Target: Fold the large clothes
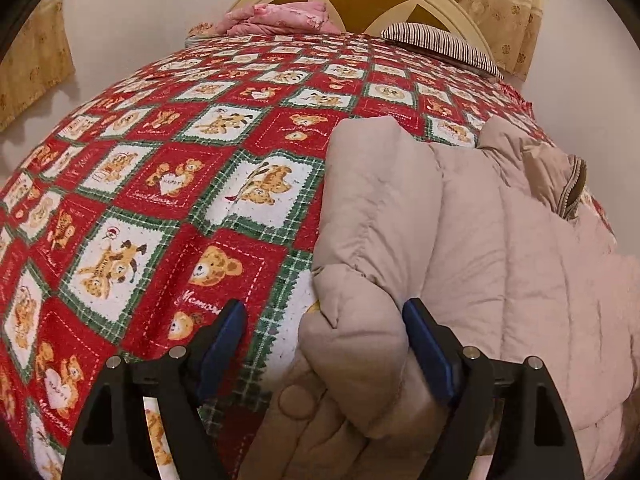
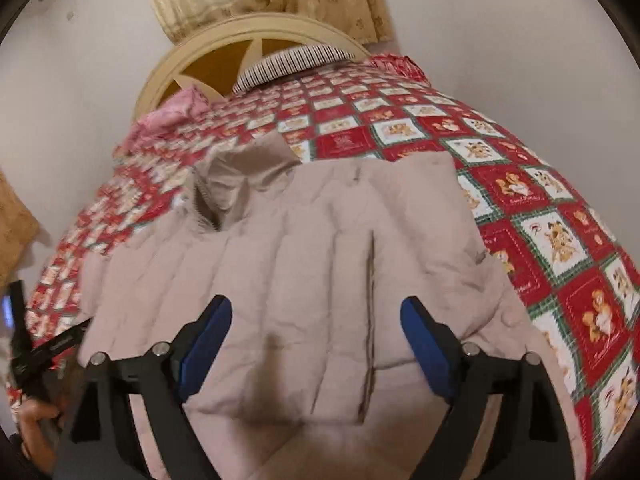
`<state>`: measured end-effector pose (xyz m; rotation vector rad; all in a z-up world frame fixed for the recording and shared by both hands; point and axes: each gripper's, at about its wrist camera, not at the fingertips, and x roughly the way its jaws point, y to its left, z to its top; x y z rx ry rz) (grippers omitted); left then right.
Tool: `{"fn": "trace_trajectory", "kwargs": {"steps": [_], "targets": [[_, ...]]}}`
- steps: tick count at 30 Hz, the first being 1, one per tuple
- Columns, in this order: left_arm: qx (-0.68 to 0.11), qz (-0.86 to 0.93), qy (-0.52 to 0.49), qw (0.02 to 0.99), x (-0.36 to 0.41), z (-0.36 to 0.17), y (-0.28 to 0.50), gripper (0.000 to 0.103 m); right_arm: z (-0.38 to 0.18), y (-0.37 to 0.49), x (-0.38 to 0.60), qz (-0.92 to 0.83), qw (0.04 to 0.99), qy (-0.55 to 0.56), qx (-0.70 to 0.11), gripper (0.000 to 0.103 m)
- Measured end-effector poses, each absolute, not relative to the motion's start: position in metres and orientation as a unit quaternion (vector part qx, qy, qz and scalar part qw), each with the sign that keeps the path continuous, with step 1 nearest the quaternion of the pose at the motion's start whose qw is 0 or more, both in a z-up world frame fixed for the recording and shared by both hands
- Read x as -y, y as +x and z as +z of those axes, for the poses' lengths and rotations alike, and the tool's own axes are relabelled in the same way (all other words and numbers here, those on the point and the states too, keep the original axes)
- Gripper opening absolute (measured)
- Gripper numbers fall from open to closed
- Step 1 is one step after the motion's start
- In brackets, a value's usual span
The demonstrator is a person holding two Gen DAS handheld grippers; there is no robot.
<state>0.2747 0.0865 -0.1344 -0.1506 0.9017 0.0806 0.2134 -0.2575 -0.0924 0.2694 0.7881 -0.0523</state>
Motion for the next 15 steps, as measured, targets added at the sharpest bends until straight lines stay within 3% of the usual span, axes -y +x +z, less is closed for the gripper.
{"fn": "trace_trajectory", "kwargs": {"steps": [1,2,12,15], "targets": [[-0.437,0.041,-0.067,0.896,-0.087,-0.134,0.273,0.081,-0.101,0.221,0.256,-0.02,0.904,0.129,-0.407,0.032],[-0.439,0.041,-0.061,0.896,-0.087,-0.134,0.272,0.081,-0.116,0.229,0.254,-0.015,0.889,0.129,-0.44,0.02],[-0.445,0.041,-0.04,0.894,-0.093,-0.135,0.263,0.086,-0.132,0.205,0.251,-0.001,0.888,0.108,-0.446,0.019],[-0.439,0.031,-0.05,0.897,-0.1,-0.116,0.257,0.086,-0.121,0.21,0.254,0.021,0.881,0.12,-0.457,0.03]]}}
